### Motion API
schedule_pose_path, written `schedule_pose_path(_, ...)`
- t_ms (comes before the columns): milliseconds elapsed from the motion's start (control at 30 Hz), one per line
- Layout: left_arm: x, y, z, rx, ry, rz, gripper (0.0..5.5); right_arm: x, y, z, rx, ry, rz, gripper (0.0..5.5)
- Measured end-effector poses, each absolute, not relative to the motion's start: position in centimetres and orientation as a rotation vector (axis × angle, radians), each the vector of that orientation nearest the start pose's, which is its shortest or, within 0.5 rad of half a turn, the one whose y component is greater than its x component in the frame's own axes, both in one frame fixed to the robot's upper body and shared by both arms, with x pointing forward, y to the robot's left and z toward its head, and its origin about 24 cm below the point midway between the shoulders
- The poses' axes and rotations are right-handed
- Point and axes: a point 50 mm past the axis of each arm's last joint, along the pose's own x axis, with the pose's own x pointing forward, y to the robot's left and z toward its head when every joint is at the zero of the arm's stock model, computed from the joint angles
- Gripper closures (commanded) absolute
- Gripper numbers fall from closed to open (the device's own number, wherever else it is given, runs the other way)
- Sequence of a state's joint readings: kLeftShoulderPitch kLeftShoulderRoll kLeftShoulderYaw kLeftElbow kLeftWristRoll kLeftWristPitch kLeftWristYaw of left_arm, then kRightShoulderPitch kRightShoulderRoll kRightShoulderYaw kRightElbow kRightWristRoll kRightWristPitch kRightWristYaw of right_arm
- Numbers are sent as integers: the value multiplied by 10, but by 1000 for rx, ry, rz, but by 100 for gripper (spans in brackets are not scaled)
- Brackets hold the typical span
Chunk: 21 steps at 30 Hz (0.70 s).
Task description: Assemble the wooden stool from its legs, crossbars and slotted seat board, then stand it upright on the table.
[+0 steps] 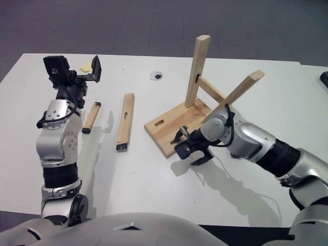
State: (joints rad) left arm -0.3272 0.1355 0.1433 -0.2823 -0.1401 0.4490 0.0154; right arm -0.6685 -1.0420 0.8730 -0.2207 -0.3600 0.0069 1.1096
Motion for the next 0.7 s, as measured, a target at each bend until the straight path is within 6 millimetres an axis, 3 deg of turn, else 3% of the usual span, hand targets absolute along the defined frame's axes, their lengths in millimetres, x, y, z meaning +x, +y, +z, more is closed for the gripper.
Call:
schedule_pose_path(33, 295, 177, 155, -17, -159, 25, 10, 260, -160, 111, -1768, 316, 1417, 14)
schedule_pose_path(100, 293, 178, 152, -19, -145, 33, 10, 261, -167, 117, -1656, 225, 1296, 14)
schedule_pose_path(233, 292, 179, 151, -39, -147, 46, 10, 254, -151, 150, -1149, -135, 1093, 14)
schedule_pose_path(400, 290, 192, 156, -83, -189, 98, 10, 244, -161, 196, -489, -410, 744, 14)
schedule_pose_path(600, 286, 219, 161, -128, -234, 231, 10, 249, -203, 232, 294, -565, 324, 14)
schedule_pose_path(700, 287, 240, 167, -163, -272, 357, 10, 253, -229, 228, 416, -505, 37, 14)
